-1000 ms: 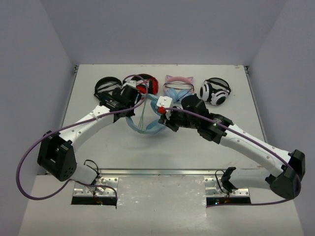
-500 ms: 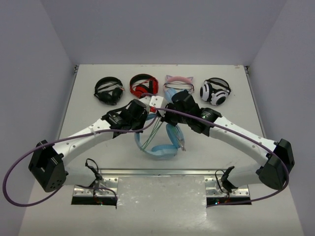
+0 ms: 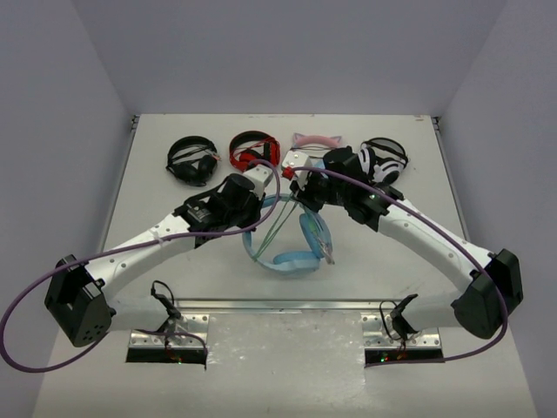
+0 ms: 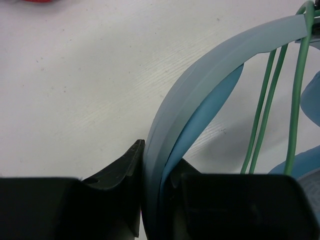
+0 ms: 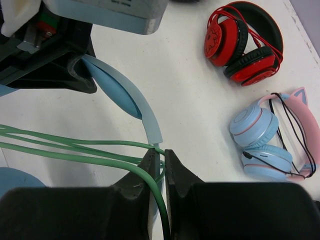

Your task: Wrap the headphones

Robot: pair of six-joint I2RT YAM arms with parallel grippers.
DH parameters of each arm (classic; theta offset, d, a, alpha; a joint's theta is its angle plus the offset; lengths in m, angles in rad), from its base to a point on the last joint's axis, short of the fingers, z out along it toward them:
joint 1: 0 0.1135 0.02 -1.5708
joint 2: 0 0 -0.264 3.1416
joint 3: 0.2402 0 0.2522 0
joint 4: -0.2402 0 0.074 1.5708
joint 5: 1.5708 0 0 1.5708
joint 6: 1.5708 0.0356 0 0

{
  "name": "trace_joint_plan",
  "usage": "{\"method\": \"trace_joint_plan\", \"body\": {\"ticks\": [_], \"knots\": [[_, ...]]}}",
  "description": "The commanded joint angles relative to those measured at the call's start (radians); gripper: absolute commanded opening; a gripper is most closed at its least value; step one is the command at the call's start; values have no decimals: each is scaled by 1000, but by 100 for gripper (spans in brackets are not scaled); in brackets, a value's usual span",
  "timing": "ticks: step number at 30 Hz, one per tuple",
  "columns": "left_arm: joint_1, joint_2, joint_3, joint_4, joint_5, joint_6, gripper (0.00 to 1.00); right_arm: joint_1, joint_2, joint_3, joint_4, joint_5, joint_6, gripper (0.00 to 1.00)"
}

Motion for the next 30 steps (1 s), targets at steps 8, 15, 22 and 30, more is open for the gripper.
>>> {"method": "trace_joint_plan", "body": {"ticks": [8,15,22,30], "knots": [[-10,-34,27,-47,-5,21,1,-89,18,-6,76,73,43,22],[-6,-19,37,-60,-48,10,0,-116,38,-7,77,61,57,15],[-6,-50,42,-45,4,18,0,-154,90,-21,96,60,74,17],[5,-70,71,-10,32,-2,0,-155,112,-64,133,-54,121,33]]}}
